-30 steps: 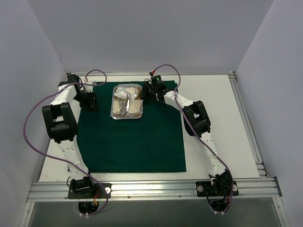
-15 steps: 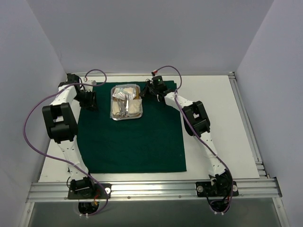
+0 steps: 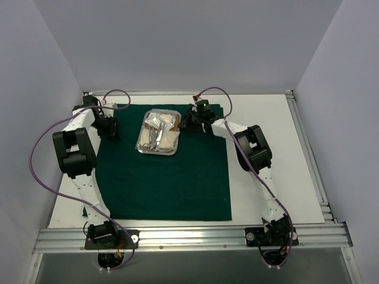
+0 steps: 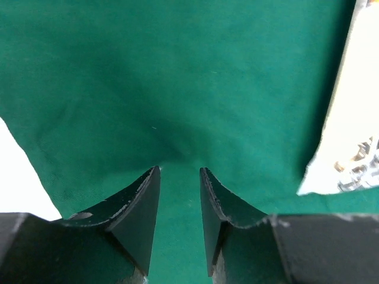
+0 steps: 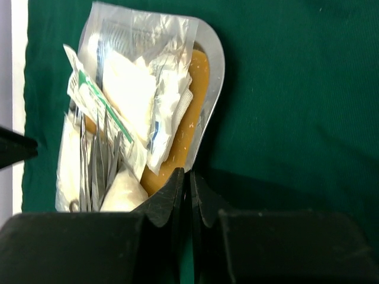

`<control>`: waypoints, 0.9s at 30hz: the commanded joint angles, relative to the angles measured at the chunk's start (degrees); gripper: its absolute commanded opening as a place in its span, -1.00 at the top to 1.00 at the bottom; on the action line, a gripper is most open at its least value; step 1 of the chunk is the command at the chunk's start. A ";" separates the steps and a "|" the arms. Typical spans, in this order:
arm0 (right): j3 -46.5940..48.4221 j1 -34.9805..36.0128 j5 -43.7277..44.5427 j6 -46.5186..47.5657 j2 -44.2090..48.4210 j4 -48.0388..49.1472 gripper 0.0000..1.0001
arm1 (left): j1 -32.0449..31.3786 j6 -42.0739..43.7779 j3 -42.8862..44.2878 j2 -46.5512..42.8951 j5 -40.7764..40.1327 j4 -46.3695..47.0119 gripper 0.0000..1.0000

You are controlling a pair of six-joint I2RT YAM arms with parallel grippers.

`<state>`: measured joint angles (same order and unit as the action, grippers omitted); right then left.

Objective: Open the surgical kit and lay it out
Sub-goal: Move the container from the surgical kit.

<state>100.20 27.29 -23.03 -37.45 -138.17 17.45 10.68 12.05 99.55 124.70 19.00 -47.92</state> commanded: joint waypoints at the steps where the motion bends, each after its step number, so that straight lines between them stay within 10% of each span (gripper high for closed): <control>1: -4.21 -1.01 -4.91 5.45 6.32 -4.00 1.00 | 0.48 -1.33 -0.58 0.63 -0.64 2.48 0.16; 17: -13.28 -7.25 -10.37 16.27 13.37 -11.56 1.00 | 0.48 -1.95 -0.41 1.42 -0.82 3.36 0.17; 27: -6.51 -6.81 -10.90 15.04 8.62 -12.27 1.00 | -0.48 -2.91 14.32 6.22 -3.62 1.27 -0.56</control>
<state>90.61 20.60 -33.61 -24.01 -128.53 6.02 10.52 9.98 105.82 126.85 17.32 -46.76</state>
